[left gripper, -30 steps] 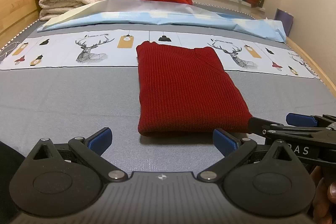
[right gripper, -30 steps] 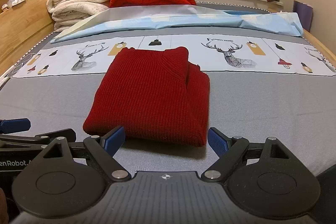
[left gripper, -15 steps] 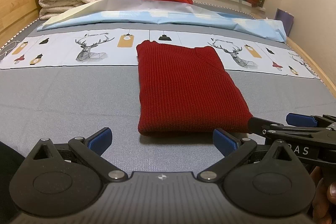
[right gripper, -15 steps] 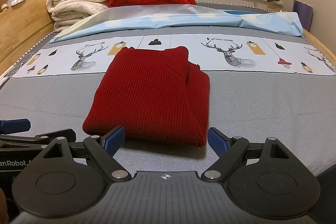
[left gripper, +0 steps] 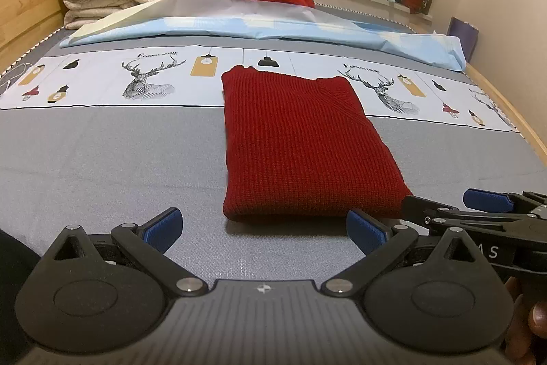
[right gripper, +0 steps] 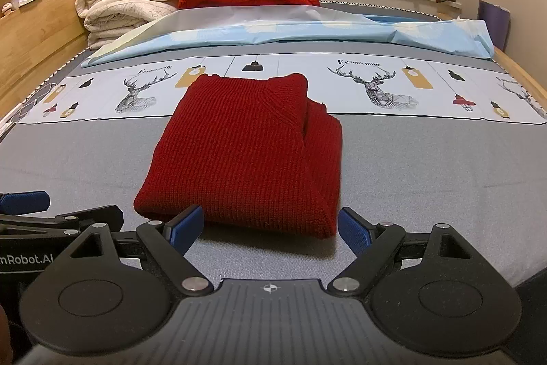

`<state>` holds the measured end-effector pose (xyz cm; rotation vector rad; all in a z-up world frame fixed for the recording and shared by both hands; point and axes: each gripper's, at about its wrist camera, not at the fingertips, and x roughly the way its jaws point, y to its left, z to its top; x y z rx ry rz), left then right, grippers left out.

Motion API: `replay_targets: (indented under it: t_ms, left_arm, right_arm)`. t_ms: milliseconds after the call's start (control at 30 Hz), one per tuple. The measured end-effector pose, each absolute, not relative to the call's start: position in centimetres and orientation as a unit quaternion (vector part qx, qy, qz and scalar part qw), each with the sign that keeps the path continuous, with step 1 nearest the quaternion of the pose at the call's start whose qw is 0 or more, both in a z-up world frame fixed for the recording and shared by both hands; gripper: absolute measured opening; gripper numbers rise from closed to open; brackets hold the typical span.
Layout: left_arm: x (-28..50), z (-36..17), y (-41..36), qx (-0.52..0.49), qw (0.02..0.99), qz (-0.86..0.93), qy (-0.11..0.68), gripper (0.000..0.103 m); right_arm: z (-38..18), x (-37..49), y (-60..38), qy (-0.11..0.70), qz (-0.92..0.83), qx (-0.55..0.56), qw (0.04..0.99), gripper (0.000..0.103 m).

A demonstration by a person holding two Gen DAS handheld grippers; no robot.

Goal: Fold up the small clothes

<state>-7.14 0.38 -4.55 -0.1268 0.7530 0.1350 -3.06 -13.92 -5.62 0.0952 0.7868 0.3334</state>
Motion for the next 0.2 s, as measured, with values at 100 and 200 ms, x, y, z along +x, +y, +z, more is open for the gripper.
replay_targets:
  t_ms: [100,200]
  left_arm:
    - [-7.14,-4.53,0.43,-0.061,0.926,0.066,0.366,0.102]
    - [-7.1,-4.53,0.36,-0.063,0.926,0.065,0.367,0.102]
  right_arm:
    - [-5.61,-3.05,-13.92,0.381,0.162,0.046,0.909,0.086]
    - [-5.57,-3.12,-13.87,0.382,0.162,0.047,0.909,0.086]
